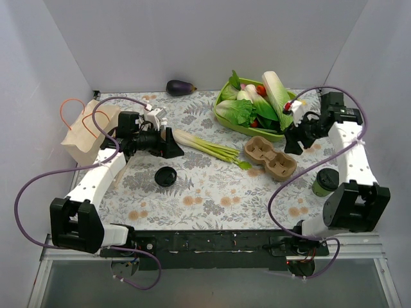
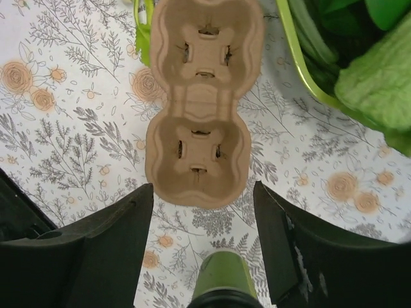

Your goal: Pack the takeout coffee

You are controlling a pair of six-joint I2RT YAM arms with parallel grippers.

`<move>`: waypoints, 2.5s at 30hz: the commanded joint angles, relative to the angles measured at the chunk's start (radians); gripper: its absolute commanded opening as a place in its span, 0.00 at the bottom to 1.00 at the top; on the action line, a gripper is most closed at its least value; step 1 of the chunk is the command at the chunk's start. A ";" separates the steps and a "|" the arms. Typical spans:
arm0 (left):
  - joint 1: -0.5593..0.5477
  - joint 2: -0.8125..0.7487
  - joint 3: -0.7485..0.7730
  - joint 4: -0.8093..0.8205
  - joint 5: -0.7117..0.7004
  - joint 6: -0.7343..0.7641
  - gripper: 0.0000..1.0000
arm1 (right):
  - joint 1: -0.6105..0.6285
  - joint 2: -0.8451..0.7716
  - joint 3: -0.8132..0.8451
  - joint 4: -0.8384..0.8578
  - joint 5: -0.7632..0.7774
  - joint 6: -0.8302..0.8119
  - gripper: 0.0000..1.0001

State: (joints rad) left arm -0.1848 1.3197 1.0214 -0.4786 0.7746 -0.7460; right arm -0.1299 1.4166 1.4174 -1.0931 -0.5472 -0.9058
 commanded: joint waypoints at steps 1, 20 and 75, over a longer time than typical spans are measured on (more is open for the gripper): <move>0.005 -0.088 -0.021 -0.003 -0.014 0.025 0.75 | 0.087 0.097 0.006 0.079 0.073 0.094 0.69; 0.005 -0.106 -0.020 -0.006 -0.018 0.028 0.75 | 0.332 0.344 0.072 0.191 0.357 0.269 0.65; 0.007 -0.066 -0.026 0.026 -0.001 0.005 0.76 | 0.377 0.366 0.037 0.179 0.374 0.268 0.33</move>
State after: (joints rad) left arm -0.1848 1.2549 0.9829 -0.4774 0.7525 -0.7391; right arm 0.2317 1.8038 1.4258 -0.9096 -0.1753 -0.6498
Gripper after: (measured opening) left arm 0.755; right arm 0.425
